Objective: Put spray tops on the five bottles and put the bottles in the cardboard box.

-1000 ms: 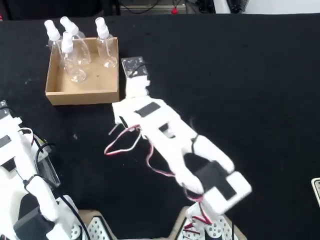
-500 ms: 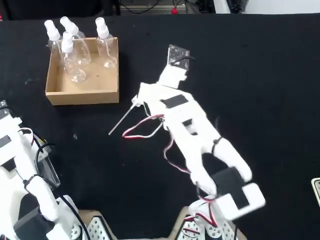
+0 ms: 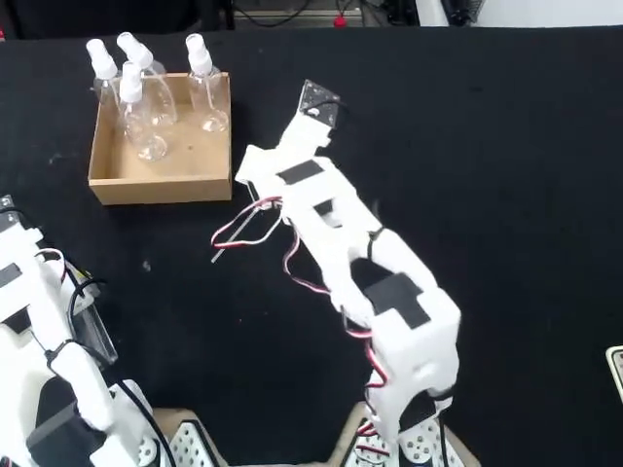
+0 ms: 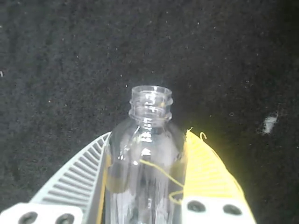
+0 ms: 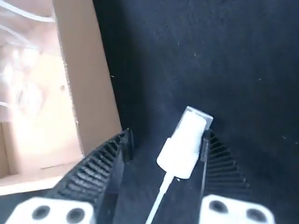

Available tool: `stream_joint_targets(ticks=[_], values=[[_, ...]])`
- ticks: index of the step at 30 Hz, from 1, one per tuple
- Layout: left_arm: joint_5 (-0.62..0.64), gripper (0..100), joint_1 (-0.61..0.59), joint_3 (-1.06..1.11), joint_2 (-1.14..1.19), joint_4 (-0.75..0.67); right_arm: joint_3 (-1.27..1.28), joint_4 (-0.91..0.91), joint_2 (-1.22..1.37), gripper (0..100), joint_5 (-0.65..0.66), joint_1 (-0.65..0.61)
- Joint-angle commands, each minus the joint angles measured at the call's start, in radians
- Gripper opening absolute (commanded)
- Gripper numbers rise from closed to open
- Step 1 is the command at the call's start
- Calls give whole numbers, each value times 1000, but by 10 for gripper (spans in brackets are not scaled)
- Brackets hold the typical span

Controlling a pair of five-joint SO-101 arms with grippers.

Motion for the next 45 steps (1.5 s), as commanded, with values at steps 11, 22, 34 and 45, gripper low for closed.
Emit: stream_joint_targets(ticks=[11,22,34,45], values=[[2,51,-7,-47,-25,-15,-274,241,162,234,-8,-6],[2,51,-7,-50,-25,-15,-309,333,186,106,3,3],[2,51,-35,-50,-25,-28,-404,715,119,132,577,74],[5,51,-33,-50,-25,-28,-137,657,16,142,1106,91]])
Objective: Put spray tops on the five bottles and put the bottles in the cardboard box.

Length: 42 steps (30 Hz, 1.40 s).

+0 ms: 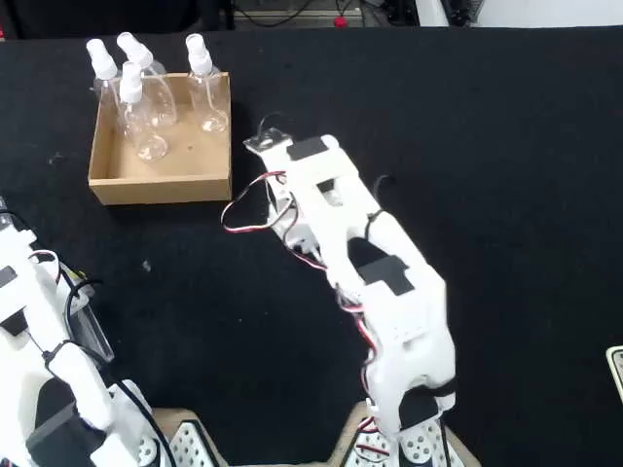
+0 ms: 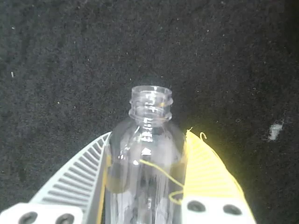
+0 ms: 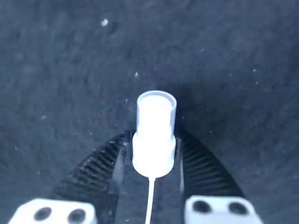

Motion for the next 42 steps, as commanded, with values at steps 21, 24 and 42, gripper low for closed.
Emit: stream_joint_targets(ticks=[21,24,42], values=[[3,51,4,-51,-25,-11,-31,95,-162,289,130,-15],[3,51,2,-51,-25,-11,-53,106,-99,289,158,-15],[3,51,2,-51,-25,-11,-38,18,-22,287,264,12]])
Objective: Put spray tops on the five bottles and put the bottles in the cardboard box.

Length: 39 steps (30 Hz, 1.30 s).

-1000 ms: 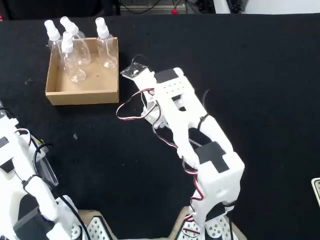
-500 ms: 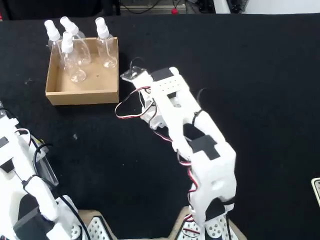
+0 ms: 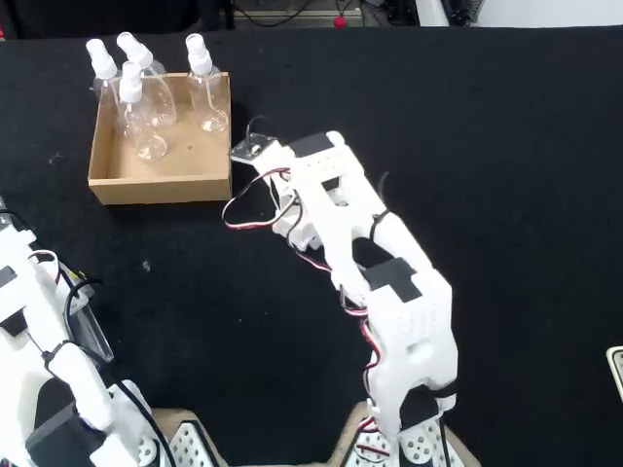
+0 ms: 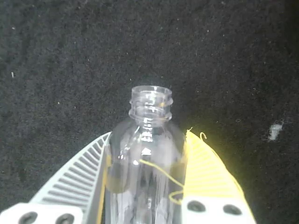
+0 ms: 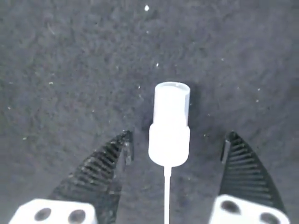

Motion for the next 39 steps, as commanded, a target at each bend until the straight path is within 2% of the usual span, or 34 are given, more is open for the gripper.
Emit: stream_joint_targets(ticks=[1,5,13,16,19,24,28,35,39], values=[[3,51,2,-51,-25,-11,10,-38,-13,277,12,9],[3,51,2,-51,-25,-11,31,-60,-13,204,12,5],[3,51,2,-51,-25,-11,85,-58,-21,204,11,12],[3,51,2,-59,-25,-5,82,-58,-28,156,-2,12],[3,51,2,-58,-25,-3,88,-63,-47,124,-52,12],[3,51,2,-58,-25,-3,88,-64,-54,120,-68,12],[3,51,39,-65,-25,-3,74,-57,-61,120,-146,31],[2,51,116,-99,-110,69,81,15,-303,122,-176,137],[0,51,189,-88,-258,123,134,18,-446,123,-281,173]])
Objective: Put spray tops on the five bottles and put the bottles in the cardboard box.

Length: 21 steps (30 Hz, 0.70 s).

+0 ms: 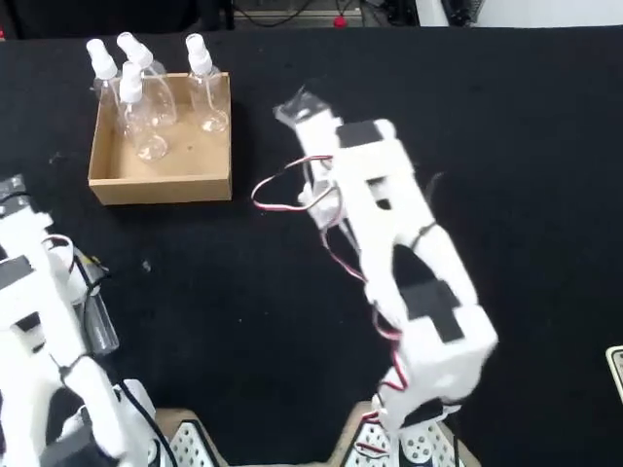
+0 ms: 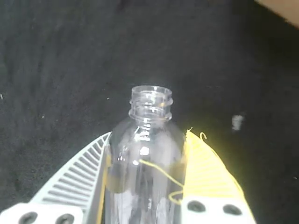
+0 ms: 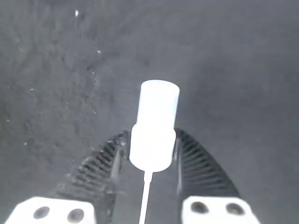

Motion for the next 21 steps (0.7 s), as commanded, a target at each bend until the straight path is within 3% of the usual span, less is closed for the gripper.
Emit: stream_joint_targets(ticks=[1,10,21], values=[[-5,51,107,-53,-186,63,21,8,-174,123,-74,49],[-77,51,417,-48,-485,98,24,63,-495,121,-203,137],[-83,51,878,-2,-559,37,-2,60,-723,121,-390,222]])
